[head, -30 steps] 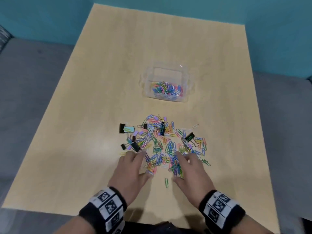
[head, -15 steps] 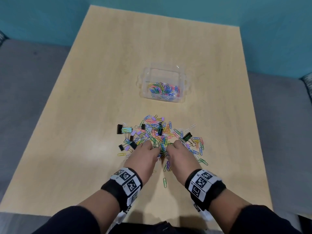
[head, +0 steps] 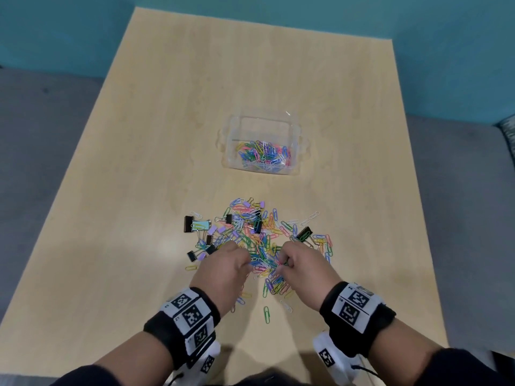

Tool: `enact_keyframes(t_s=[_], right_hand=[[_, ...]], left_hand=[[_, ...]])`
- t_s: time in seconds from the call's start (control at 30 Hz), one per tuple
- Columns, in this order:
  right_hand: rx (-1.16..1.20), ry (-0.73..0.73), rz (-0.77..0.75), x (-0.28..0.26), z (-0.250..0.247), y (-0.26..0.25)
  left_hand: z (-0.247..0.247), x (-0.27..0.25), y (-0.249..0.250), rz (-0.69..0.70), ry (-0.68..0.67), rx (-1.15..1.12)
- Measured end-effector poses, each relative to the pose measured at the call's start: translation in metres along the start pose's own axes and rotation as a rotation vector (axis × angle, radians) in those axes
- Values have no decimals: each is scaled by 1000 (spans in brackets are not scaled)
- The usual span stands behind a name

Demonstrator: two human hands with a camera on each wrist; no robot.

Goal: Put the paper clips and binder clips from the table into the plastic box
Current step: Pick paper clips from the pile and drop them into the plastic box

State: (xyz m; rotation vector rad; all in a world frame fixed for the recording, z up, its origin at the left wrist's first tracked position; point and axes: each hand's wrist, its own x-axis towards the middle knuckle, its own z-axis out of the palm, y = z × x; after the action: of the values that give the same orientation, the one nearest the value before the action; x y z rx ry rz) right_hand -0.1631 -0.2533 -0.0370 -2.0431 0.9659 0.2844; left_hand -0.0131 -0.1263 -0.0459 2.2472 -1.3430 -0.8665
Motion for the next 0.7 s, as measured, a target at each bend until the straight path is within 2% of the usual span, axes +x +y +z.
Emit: enact_keyframes(t_s=[0.13, 0.23, 0.3, 0.4, 0.53, 0.6, 0.7], right_hand=[[349, -115, 118, 3, -23, -7], [587, -164, 103, 12, -47, -18], [683, -130, 78, 28, -66, -27], [746, 0, 62, 70, -94, -38], [696, 196, 91, 130, -117, -52], [645, 254, 90, 149, -122, -59], [598, 238, 75, 155, -125, -65]], left_hand=[[-27, 7, 10, -126, -55, -288], [-51, 22, 18, -203, -100, -634], [-69, 43, 22, -220, -67, -758], [-95, 92, 25, -251, 78, -772], [-116, 156, 32, -221, 253, -663], [-119, 174, 37, -196, 261, -575], [-120, 181, 38, -192, 204, -494]])
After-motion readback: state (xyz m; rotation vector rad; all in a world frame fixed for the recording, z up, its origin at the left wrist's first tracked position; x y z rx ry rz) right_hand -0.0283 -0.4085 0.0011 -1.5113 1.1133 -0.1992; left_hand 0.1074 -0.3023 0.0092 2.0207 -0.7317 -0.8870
